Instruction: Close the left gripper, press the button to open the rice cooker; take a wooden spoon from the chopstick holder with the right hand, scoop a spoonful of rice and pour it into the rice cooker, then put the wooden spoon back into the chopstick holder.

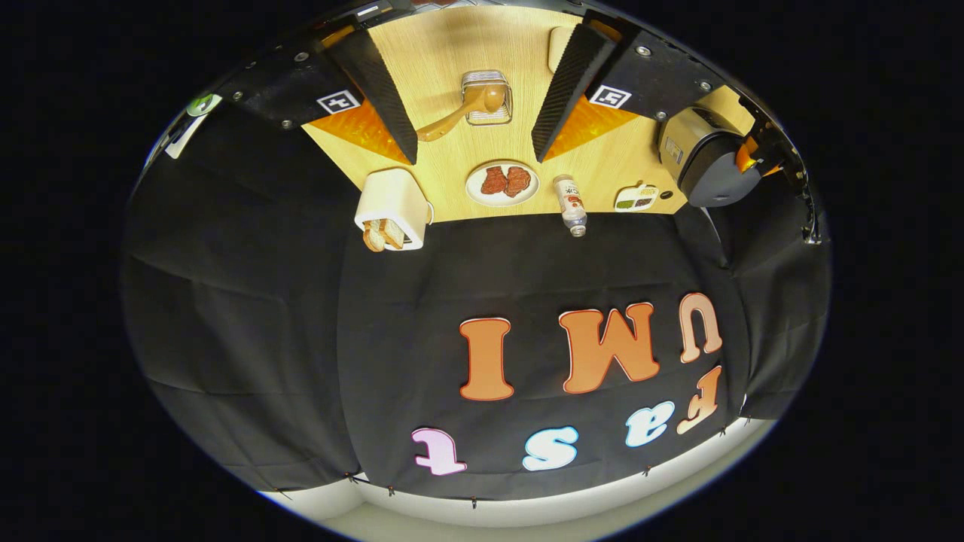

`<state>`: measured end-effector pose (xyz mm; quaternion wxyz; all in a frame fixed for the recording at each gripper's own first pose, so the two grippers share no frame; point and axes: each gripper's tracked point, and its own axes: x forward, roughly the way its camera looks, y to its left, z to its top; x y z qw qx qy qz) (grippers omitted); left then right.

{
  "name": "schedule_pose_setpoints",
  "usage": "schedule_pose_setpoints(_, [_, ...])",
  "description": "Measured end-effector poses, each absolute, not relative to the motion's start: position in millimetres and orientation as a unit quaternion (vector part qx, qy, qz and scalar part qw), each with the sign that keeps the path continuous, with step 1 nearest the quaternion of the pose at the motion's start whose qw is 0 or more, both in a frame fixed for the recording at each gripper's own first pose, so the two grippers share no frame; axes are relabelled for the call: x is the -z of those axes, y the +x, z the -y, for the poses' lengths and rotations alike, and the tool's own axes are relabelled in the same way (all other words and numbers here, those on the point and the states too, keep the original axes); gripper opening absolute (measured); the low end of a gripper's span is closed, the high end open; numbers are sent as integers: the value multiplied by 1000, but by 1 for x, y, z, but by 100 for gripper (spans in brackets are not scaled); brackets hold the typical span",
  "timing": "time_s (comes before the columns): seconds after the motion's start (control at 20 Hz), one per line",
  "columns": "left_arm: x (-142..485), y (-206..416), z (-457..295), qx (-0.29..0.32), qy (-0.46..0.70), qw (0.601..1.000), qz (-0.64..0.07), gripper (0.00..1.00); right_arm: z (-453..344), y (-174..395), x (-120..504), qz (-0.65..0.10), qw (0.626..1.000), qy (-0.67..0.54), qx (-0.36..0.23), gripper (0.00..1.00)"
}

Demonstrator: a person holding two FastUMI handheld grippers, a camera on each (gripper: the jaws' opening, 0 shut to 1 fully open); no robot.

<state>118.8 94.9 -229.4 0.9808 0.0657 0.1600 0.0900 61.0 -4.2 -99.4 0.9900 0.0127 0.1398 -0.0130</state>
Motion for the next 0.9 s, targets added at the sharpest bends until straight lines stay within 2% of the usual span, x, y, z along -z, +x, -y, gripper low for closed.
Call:
schedule_pose_setpoints(0.05, [239,116,-94,-93,55,978,-178,98,6,60,100,-139,990,15,14,94])
schedule_pose_setpoints(0.25, [226,120,-93,-76,66,982,-162,100,15,55,103,-144,989,23,18,95])
schedule_pose_setpoints(0.3, [226,114,-97,-84,54,979,-180,96,18,55,100,-140,990,23,20,95])
schedule_pose_setpoints(0.4, [213,108,-108,-105,26,975,-196,100,24,55,91,-130,991,20,22,95])
schedule_pose_setpoints(0.45, [197,109,-107,-103,10,977,-186,94,27,55,86,-125,992,17,24,95])
schedule_pose_setpoints(0.5, [174,111,-103,-100,2,980,-173,99,30,55,81,-122,992,15,26,95])
schedule_pose_setpoints(0.6, [126,103,-103,-98,13,985,-144,94,32,55,68,-110,993,10,27,95])
schedule_pose_setpoints(0.7, [71,99,-99,-90,27,990,-106,94,32,54,53,-99,995,4,24,95])
schedule_pose_setpoints(0.75, [47,94,-97,-87,34,991,-92,97,32,54,46,-93,995,0,23,95])
schedule_pose_setpoints(0.85, [5,85,-91,-78,47,994,-68,94,31,53,29,-80,997,-6,16,95])
schedule_pose_setpoints(0.9, [-15,79,-87,-74,56,994,-59,100,30,53,19,-73,997,-8,14,95])
